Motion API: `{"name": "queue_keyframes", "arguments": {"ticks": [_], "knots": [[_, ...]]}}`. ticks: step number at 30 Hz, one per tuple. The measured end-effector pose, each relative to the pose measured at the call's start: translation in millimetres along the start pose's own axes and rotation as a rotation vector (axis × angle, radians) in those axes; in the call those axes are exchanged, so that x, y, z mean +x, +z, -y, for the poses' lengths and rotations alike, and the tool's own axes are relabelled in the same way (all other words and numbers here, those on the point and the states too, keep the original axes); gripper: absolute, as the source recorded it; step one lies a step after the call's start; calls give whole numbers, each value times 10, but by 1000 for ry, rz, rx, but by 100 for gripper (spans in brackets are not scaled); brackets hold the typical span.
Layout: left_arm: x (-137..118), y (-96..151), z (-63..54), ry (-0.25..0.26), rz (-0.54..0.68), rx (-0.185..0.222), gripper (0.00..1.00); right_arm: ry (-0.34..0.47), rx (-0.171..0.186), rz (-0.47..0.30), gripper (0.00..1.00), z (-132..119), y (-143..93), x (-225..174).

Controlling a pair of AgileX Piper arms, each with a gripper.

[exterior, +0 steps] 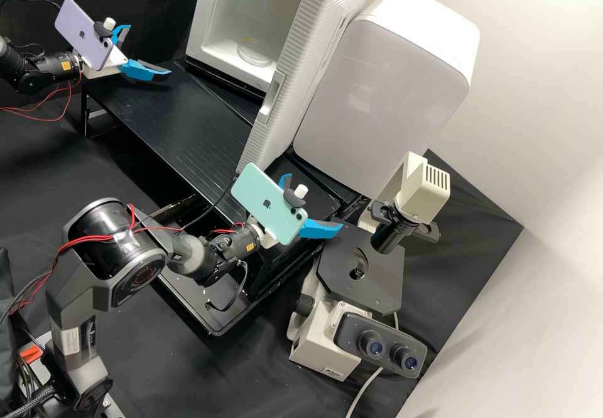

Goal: Take the petri dish out of the incubator

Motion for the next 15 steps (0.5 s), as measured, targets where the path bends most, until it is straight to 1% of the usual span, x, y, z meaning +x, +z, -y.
{"name": "queue_keyframes", "arguments": {"ticks": [15], "knots": [[-7,12,4,-2,5,1,100,0,0,0,100,0,0,0]]}}
